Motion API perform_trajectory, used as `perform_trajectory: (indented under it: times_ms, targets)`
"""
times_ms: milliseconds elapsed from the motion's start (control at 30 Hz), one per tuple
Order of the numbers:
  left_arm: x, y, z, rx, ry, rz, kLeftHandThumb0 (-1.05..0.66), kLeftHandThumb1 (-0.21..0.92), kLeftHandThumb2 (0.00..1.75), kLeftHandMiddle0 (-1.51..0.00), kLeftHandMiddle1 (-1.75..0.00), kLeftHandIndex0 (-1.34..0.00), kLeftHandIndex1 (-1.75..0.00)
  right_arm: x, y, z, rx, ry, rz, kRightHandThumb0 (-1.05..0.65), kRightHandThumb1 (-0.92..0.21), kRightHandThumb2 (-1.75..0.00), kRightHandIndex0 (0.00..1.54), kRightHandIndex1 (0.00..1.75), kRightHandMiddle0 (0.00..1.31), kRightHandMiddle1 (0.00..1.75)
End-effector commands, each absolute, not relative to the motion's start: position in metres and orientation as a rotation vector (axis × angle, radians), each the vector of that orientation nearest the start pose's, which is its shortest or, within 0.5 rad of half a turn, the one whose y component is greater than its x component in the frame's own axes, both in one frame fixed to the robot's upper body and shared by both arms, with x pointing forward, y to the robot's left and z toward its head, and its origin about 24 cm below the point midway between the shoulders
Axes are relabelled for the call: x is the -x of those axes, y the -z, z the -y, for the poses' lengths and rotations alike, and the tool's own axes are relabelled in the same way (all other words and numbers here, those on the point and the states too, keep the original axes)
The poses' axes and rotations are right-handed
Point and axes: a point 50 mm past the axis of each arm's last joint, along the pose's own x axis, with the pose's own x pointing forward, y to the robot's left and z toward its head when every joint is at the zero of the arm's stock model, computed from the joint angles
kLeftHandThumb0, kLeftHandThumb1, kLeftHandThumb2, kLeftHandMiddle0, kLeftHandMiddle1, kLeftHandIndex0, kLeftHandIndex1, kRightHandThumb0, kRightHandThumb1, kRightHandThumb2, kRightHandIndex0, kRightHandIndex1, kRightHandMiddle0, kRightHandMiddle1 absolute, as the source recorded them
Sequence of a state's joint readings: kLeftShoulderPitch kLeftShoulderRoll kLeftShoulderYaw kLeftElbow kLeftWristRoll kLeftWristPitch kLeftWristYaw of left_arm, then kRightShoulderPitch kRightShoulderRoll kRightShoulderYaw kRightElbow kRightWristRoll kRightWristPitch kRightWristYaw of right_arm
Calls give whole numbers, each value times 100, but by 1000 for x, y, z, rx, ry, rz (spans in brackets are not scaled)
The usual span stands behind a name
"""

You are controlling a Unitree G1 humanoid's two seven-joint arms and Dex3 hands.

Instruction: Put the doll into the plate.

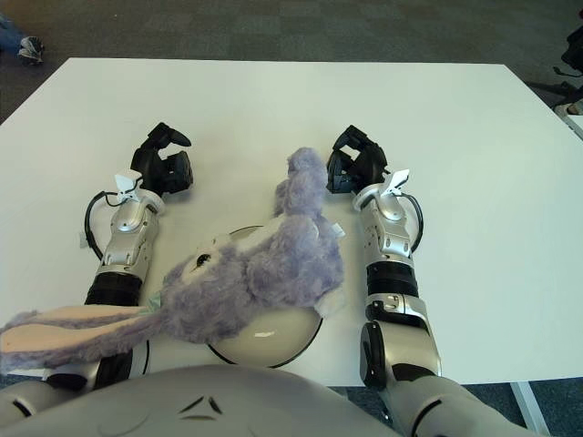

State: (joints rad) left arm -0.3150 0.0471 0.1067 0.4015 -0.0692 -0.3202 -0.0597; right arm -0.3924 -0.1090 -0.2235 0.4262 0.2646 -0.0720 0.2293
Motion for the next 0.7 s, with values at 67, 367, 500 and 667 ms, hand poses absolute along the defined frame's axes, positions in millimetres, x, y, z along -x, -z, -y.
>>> perform_trajectory:
  times_ms: [67,367,500,667]
  targets:
    - [-305,-60,-162,38,-18,231,-44,45,116,-120,-175,-51,-175,-320,-60,189,-276,-56,79,-1,8,-175,91,169,70,174]
    - [-305,-60,-161,25,-33,228,-44,43,117,-119,-175,-52,-175,-317,-57,188,-336,-82,73,-1,8,-175,92,169,69,175]
    - [-304,-60,-161,24,-34,228,-44,43,117,-119,-175,-52,-175,-317,-56,189,-339,-89,71,-1,8,-175,92,169,69,175]
    - [-304,-60,-160,25,-36,228,-44,43,117,-119,-175,-52,-175,-316,-54,190,-337,-100,60,-1,8,-175,91,170,69,175]
